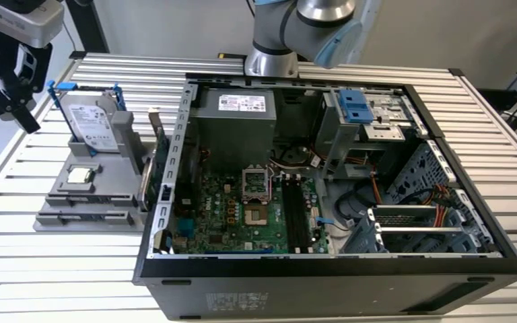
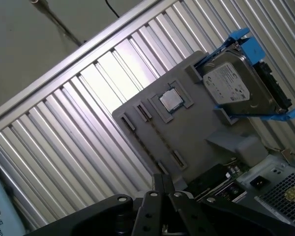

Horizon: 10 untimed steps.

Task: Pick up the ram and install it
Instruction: 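Pick up the ram and move it above insertion slot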

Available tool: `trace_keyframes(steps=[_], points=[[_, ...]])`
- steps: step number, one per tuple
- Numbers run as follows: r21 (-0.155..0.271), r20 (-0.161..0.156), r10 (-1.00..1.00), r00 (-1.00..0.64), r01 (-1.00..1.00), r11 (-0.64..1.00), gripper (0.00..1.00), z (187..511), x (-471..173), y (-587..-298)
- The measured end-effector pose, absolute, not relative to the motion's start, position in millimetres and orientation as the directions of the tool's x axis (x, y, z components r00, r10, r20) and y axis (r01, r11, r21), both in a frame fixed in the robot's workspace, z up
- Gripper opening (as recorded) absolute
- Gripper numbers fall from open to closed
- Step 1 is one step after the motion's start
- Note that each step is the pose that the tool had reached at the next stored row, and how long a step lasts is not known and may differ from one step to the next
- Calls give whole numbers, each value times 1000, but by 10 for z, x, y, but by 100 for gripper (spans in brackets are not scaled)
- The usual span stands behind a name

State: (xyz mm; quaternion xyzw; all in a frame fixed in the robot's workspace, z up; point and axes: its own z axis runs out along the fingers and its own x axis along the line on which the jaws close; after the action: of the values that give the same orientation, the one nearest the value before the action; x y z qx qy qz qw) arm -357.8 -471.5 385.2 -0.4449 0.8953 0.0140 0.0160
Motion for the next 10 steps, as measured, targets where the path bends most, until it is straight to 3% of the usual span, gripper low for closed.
trace_keyframes(steps=[10], points=[[11,-41,-799,-599,-800,600,0,3852,-3579,-4715]])
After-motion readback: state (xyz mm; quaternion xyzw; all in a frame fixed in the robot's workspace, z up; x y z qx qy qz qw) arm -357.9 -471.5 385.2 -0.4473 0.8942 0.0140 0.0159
